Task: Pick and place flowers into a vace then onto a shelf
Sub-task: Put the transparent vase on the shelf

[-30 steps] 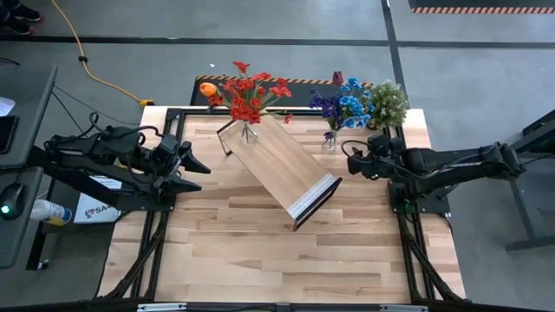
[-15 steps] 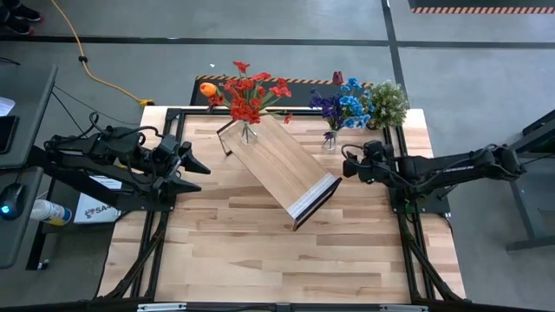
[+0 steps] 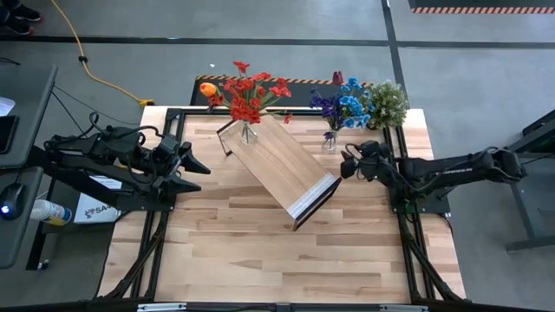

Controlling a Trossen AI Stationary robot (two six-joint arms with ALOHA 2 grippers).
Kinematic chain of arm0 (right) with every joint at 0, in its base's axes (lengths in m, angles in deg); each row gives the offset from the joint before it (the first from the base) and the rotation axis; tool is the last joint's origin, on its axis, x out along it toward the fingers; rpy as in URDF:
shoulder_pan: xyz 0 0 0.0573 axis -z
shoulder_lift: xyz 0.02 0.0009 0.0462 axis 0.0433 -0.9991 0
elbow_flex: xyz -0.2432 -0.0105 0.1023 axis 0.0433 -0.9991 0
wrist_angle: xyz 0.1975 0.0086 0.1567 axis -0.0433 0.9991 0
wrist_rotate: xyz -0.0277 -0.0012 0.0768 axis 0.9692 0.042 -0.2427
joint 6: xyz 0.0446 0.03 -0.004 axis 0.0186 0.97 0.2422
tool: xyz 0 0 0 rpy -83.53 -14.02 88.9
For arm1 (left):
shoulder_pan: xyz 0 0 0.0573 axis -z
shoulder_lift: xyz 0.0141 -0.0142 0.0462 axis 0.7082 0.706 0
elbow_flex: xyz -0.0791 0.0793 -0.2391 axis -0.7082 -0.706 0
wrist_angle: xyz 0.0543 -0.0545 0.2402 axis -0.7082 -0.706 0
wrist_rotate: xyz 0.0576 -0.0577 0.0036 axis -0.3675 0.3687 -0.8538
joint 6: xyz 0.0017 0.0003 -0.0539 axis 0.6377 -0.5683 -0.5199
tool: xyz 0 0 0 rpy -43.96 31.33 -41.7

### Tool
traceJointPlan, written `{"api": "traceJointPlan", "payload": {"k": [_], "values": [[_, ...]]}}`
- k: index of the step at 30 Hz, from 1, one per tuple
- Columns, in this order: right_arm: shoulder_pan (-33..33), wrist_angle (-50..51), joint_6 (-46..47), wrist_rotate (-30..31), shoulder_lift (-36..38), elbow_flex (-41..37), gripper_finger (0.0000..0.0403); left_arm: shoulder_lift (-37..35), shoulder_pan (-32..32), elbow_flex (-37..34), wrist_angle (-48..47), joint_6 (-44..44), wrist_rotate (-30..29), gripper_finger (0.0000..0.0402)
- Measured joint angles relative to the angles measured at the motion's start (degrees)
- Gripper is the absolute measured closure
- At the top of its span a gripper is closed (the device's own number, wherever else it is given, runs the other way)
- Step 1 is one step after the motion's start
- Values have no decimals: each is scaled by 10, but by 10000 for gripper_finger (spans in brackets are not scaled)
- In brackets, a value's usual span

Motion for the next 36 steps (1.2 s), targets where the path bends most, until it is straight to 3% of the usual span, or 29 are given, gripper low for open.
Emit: {"api": "traceJointPlan", "payload": {"k": [15,21,27,31,36], "values": [[147,-77,-106,-115,-31,-7,137,0,0,0,0,4,0,69],[191,-249,-99,-182,-32,-95,137,0,0,0,0,4,0,69],[218,-413,-128,-298,-30,-170,137,0,0,0,0,0,-1,69],[233,-442,-136,-340,-30,-190,137,0,0,0,0,0,-1,69],[237,-447,-156,-340,-30,-182,137,0,0,0,0,0,-1,69]]}}
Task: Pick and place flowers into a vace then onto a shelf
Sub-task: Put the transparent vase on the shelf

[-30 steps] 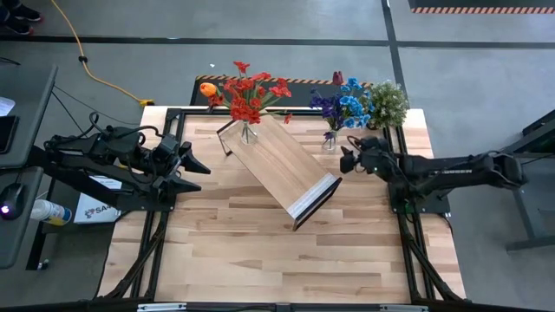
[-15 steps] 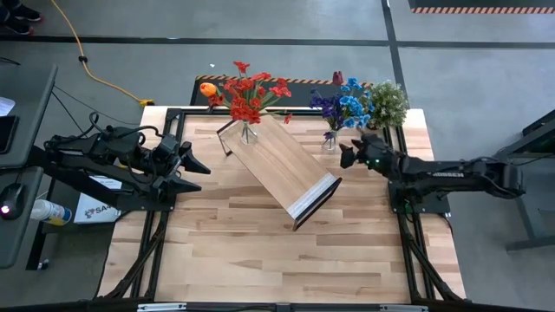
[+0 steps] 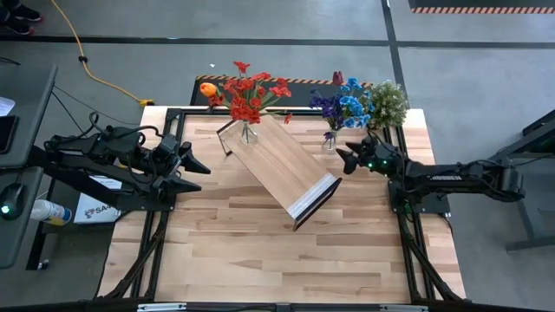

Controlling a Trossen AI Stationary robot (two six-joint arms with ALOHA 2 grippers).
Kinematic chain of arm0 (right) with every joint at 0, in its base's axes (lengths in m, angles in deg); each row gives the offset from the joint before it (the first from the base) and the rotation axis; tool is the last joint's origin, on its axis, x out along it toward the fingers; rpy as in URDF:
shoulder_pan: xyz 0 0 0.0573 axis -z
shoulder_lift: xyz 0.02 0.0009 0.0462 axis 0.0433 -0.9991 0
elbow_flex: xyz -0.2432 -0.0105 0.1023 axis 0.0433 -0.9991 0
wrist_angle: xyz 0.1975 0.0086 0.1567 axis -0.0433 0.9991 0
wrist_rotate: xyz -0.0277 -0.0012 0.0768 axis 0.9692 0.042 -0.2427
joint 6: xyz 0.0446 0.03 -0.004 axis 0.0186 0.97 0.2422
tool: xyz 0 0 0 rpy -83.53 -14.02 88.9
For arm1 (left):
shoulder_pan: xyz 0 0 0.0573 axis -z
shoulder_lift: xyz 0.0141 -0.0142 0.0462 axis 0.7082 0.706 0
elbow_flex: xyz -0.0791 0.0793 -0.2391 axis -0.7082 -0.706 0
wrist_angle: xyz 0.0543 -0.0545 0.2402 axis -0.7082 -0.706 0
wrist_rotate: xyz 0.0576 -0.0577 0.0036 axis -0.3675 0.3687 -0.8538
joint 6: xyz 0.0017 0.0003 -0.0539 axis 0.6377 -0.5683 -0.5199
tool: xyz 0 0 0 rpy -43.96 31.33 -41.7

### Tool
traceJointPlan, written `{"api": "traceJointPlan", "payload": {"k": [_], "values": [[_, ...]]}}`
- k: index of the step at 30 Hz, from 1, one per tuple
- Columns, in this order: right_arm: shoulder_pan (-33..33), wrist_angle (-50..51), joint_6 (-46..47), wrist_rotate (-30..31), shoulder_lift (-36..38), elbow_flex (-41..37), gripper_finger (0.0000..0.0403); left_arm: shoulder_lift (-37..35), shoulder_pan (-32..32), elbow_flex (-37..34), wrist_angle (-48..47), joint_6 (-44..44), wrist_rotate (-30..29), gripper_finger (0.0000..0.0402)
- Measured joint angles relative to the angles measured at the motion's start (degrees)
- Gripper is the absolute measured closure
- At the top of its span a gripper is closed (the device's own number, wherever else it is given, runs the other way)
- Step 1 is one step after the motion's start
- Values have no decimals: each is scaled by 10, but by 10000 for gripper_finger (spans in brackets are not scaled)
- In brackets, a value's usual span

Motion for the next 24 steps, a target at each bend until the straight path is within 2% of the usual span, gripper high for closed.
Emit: {"api": "traceJointPlan", "payload": {"k": [24], "values": [[0,1,-35,-6,0,11,137,-1,0,0,0,0,0,69]]}}
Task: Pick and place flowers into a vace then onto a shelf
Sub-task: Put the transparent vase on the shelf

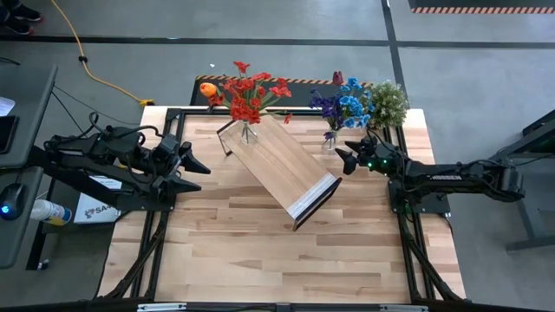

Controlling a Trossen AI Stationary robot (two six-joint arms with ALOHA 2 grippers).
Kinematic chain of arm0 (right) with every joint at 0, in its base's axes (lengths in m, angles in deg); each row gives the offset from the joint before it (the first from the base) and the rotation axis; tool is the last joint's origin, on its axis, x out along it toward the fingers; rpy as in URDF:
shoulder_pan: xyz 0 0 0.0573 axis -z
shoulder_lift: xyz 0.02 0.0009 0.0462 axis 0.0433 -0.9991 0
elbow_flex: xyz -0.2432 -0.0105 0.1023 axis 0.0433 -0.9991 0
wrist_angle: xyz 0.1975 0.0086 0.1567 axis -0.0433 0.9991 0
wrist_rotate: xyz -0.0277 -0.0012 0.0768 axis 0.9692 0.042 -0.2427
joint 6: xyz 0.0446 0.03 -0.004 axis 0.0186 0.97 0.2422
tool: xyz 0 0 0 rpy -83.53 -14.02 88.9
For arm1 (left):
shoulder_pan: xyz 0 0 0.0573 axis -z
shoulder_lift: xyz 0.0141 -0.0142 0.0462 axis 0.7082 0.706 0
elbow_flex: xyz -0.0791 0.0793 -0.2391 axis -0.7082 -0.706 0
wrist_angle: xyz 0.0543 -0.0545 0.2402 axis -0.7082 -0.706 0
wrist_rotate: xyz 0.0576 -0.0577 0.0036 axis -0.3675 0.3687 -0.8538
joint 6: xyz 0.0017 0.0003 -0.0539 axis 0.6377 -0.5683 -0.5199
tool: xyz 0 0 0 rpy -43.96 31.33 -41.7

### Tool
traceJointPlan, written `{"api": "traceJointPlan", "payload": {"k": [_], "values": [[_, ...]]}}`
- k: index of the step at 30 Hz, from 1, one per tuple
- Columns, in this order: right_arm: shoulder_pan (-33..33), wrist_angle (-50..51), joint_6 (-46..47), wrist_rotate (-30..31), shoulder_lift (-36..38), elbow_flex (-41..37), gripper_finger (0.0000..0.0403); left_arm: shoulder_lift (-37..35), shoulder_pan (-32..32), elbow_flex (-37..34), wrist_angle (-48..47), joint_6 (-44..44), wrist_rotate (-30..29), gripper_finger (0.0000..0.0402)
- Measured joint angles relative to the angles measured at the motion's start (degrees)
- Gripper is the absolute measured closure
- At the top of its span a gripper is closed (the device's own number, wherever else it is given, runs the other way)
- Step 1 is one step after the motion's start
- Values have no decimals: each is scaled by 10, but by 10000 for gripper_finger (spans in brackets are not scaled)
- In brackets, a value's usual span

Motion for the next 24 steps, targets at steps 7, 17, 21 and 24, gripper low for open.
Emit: {"api": "traceJointPlan", "payload": {"k": [7,17,21,24], "values": [[0,0,0,-16,0,0,137,0,0,0,0,0,0,69],[10,0,-26,-5,-2,0,137,0,0,0,0,5,-4,69],[36,-1,-34,-29,-17,0,137,0,0,0,-1,6,-13,69],[52,-18,-36,-51,-32,0,137,0,0,0,-1,6,-13,69]]}}
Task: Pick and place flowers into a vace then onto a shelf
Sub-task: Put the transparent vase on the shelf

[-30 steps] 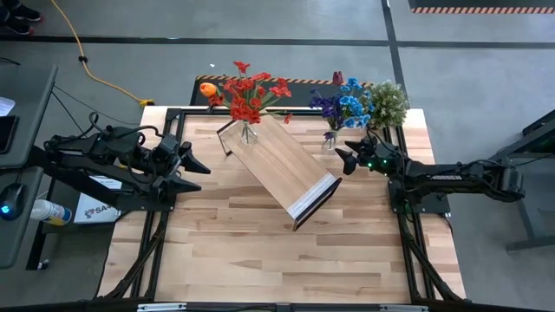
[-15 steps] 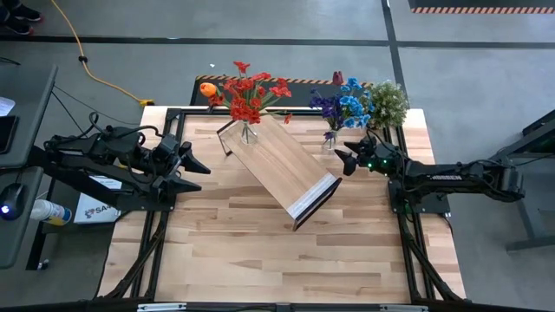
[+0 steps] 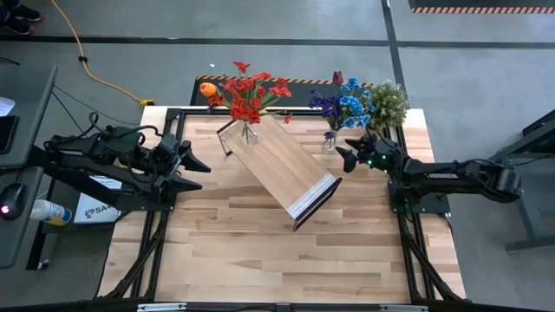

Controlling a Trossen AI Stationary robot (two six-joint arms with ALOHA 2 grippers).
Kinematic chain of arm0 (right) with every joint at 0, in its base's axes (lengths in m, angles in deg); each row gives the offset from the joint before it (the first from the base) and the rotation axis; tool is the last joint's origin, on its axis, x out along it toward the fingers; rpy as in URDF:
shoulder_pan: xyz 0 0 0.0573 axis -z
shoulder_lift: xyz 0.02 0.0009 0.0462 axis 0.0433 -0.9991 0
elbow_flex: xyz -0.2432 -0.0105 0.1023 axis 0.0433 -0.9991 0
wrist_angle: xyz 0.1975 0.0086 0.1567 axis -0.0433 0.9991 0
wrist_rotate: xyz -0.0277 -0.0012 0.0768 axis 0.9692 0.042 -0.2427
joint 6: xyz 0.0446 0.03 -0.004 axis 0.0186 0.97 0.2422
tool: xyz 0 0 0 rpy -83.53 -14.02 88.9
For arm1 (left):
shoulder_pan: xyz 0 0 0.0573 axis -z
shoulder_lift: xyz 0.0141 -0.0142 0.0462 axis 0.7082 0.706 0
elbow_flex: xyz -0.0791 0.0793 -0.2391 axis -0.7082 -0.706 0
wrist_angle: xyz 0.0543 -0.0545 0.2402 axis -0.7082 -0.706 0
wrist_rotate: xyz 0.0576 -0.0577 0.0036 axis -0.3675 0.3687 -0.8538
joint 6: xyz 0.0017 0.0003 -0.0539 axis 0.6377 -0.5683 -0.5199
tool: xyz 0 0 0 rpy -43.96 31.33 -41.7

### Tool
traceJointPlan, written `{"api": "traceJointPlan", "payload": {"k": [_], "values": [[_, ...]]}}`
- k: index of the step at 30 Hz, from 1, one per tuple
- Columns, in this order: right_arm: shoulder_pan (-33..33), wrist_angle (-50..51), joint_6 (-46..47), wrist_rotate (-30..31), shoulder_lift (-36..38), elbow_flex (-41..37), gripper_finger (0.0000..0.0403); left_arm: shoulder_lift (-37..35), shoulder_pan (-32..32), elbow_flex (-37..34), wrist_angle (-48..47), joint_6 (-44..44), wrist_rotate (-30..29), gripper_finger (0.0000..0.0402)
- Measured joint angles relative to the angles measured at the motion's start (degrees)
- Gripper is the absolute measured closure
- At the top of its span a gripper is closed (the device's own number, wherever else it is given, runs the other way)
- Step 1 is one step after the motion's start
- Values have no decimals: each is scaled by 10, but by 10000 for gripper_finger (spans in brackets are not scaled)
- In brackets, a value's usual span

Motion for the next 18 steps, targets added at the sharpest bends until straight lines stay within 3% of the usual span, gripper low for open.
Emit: {"api": "traceJointPlan", "payload": {"k": [10,18], "values": [[26,-93,-8,-45,-74,3,137,0,0,0,0,1,0,69],[26,-66,-72,-42,-166,90,137,0,0,0,0,-3,0,69]]}}
